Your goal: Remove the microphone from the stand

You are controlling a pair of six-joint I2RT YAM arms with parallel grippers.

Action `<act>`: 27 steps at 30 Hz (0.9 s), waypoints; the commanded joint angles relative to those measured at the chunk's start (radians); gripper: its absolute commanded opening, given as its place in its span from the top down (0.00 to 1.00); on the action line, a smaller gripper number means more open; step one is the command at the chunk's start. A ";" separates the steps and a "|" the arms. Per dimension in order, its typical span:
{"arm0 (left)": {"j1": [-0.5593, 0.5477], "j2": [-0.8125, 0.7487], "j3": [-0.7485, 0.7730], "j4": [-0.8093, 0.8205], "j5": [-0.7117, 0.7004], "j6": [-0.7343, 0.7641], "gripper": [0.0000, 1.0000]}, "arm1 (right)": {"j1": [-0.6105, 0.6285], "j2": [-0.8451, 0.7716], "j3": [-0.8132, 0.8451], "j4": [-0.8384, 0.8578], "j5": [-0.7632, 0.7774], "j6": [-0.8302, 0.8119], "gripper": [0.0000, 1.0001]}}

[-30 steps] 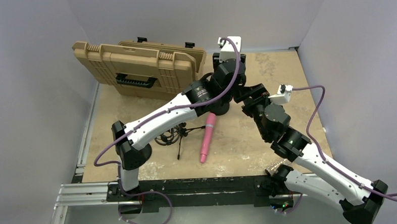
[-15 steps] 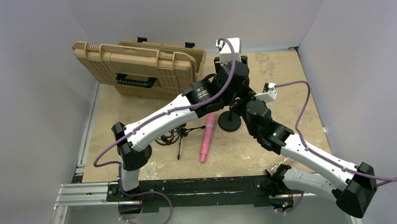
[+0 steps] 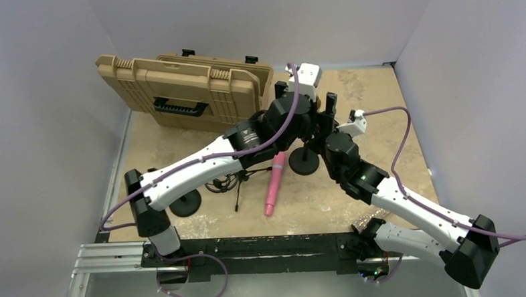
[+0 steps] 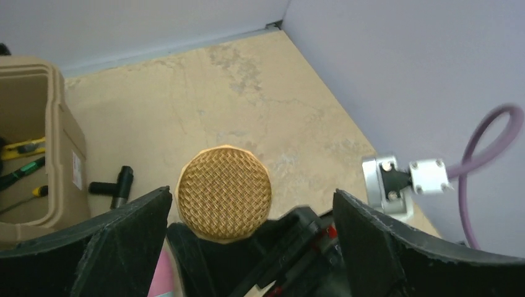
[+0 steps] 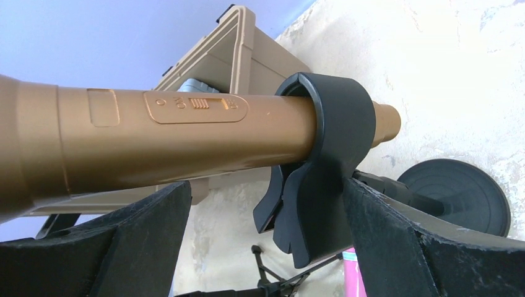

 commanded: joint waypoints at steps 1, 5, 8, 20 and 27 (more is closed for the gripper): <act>0.044 -0.196 -0.097 0.099 0.330 0.147 0.00 | 0.003 -0.020 0.004 0.018 -0.051 -0.019 0.09; 0.183 -0.315 -0.235 0.168 0.731 0.170 0.00 | 0.004 -0.041 0.009 0.010 -0.076 -0.022 0.09; 0.269 -0.330 -0.251 0.218 1.002 0.205 0.00 | 0.004 -0.061 0.006 0.007 -0.092 -0.024 0.10; 0.288 -0.123 -0.077 0.111 1.217 0.551 0.08 | 0.004 -0.157 0.014 -0.044 -0.119 -0.019 0.10; 0.299 -0.050 -0.023 0.126 1.184 0.560 0.38 | 0.004 -0.189 -0.002 -0.061 -0.135 -0.012 0.10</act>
